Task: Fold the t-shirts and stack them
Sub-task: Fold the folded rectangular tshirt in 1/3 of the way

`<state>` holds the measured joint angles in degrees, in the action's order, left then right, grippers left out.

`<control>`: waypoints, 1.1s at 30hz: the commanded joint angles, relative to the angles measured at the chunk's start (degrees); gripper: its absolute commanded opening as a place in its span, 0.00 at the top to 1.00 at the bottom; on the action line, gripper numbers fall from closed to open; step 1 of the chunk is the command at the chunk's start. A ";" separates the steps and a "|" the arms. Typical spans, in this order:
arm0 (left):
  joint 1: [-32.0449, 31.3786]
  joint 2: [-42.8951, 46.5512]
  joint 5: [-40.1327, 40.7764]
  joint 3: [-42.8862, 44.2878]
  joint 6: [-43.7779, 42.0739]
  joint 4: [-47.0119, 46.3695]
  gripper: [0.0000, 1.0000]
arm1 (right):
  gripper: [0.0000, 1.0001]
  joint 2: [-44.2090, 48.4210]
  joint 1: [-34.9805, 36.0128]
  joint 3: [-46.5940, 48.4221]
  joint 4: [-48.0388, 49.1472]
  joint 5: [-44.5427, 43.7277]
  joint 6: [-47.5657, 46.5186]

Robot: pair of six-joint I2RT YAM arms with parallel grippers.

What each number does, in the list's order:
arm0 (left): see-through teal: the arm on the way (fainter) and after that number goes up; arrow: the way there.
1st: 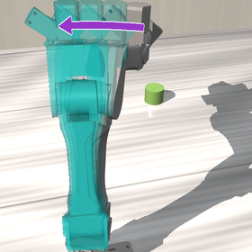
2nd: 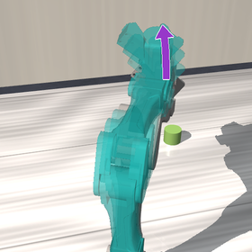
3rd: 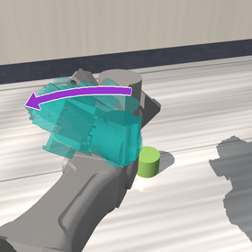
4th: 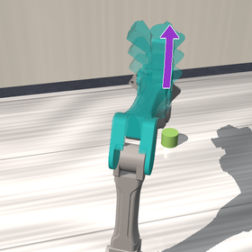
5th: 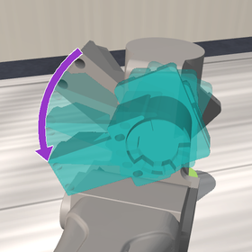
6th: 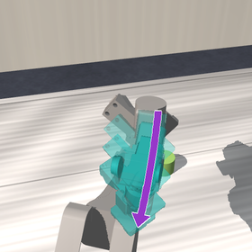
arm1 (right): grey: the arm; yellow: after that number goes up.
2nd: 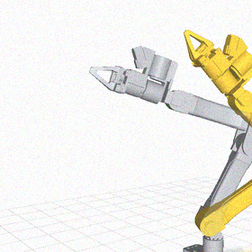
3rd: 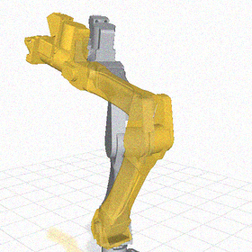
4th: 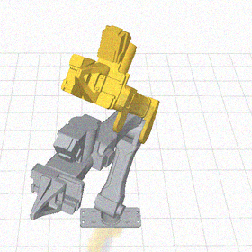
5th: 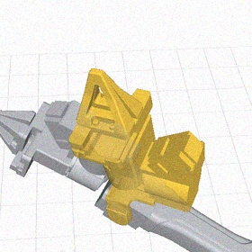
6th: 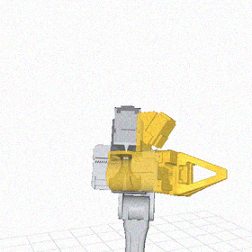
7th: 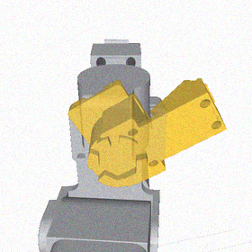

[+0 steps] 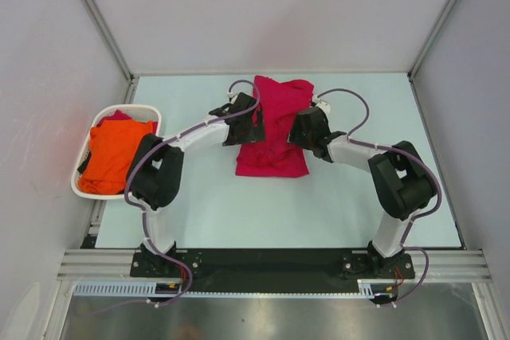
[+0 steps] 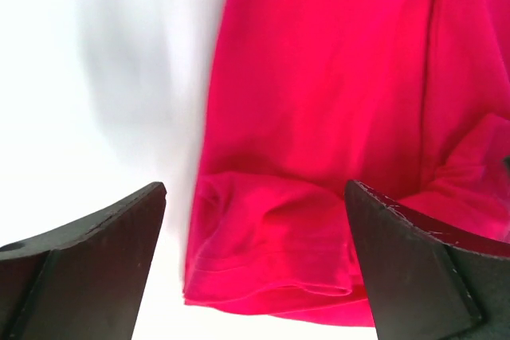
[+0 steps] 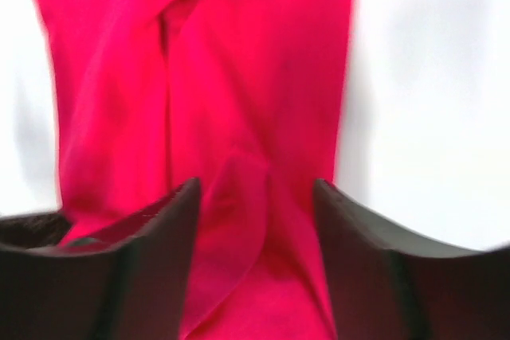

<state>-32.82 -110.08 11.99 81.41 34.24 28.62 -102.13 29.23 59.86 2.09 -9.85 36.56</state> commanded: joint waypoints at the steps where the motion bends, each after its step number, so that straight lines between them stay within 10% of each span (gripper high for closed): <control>1: 0.30 7.05 3.83 -1.67 -2.69 0.12 0.00 | 0.32 1.74 2.22 1.85 4.57 -15.01 -2.44; 10: 0.47 23.39 10.51 -14.24 -5.58 -1.99 0.05 | 0.44 22.21 6.54 -16.42 21.98 -7.93 -8.87; 11: 0.56 24.99 11.03 -15.30 -5.67 -2.16 0.30 | 0.90 23.71 6.62 -17.31 22.17 -4.25 -9.31; 14: 0.56 30.18 11.74 -19.08 -5.59 -2.17 1.00 | 1.00 26.98 6.63 -17.67 16.55 1.89 -8.86; 22: 0.56 31.86 10.51 -25.59 -2.16 -1.82 1.00 | 1.00 14.78 7.24 -11.36 9.52 20.72 -10.36; 33: 0.47 30.10 12.00 -26.39 -0.75 0.03 1.00 | 1.00 -3.25 8.38 0.25 7.24 25.05 -12.21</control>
<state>-32.60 -80.49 22.33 55.09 32.14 28.67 -103.31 37.30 54.48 9.87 12.86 25.82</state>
